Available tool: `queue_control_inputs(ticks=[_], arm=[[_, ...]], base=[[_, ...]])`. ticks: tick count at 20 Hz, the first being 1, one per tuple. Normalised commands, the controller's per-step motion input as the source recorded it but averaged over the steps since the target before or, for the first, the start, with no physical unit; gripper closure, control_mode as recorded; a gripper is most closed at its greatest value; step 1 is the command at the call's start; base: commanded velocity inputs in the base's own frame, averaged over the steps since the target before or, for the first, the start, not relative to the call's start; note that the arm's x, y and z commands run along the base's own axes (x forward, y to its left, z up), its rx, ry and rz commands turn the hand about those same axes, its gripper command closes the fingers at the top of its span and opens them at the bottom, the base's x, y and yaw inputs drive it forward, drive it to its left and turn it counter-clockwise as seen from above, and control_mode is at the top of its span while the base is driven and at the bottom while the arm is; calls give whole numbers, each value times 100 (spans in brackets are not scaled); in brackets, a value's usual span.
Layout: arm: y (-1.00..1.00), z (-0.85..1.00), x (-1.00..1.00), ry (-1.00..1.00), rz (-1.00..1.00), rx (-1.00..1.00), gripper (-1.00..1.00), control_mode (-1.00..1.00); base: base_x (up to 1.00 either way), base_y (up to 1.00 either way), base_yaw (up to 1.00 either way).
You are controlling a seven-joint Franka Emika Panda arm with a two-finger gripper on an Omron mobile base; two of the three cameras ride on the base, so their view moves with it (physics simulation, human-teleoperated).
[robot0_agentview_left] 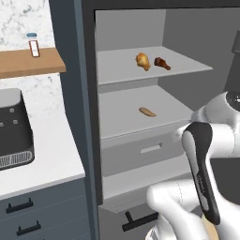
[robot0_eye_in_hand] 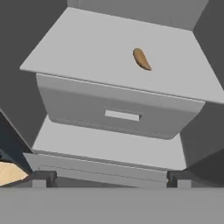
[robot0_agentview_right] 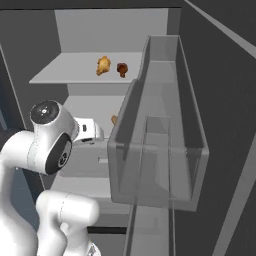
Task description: Place one sweet potato and one chicken drumstick in each tupperware on the nearby counter, to pack two identical lunches.
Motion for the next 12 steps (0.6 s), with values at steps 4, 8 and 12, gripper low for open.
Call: queue_control_inputs(ticks=[4,8,12], arm=[[0,36,100,-6,0,10,-100,-100],[0,0,100,1,0,4,-100,-100],[0,0,99,23,-5,0,-100,-100]], base=[[0,0,0],[0,0,0],[0,0,0]])
